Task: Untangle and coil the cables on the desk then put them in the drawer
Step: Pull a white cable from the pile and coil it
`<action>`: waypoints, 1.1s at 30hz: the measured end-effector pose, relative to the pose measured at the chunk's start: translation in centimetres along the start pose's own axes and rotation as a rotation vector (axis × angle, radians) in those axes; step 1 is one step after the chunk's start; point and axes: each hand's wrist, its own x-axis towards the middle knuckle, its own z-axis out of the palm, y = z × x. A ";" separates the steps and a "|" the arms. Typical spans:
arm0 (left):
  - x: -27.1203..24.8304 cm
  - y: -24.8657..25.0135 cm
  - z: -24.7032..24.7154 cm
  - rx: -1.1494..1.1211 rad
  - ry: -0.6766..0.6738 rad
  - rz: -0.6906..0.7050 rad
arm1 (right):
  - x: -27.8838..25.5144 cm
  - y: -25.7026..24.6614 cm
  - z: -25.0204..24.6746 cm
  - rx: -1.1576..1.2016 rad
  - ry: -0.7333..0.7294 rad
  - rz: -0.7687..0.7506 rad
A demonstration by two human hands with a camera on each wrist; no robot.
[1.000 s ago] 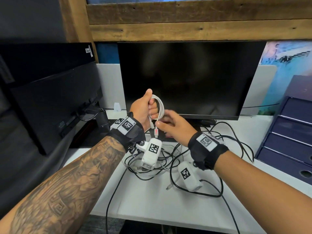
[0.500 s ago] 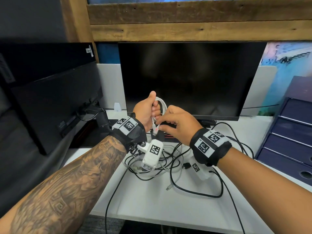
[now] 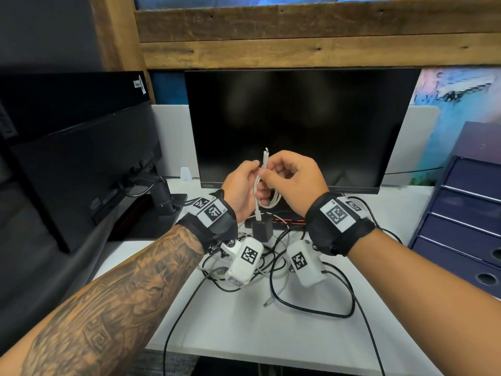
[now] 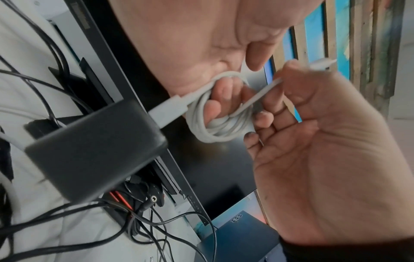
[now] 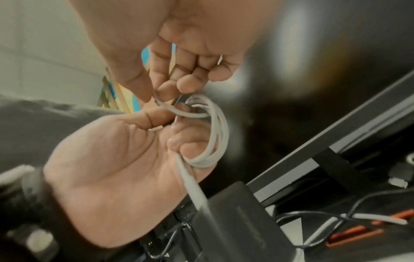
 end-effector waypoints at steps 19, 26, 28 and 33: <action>-0.6 0.5 -0.5 0.141 -0.106 -0.043 | 0.5 2.2 -1.1 -0.109 0.014 -0.109; -0.4 0.8 -0.3 0.226 -0.093 -0.068 | -0.2 3.1 -0.8 -0.456 -0.142 -0.116; -0.2 0.9 -0.4 0.267 -0.075 -0.082 | -0.2 3.1 -0.6 -0.383 -0.101 -0.059; 0.3 0.8 -0.4 0.363 -0.037 -0.069 | 0.4 3.0 -0.2 -0.207 0.003 0.083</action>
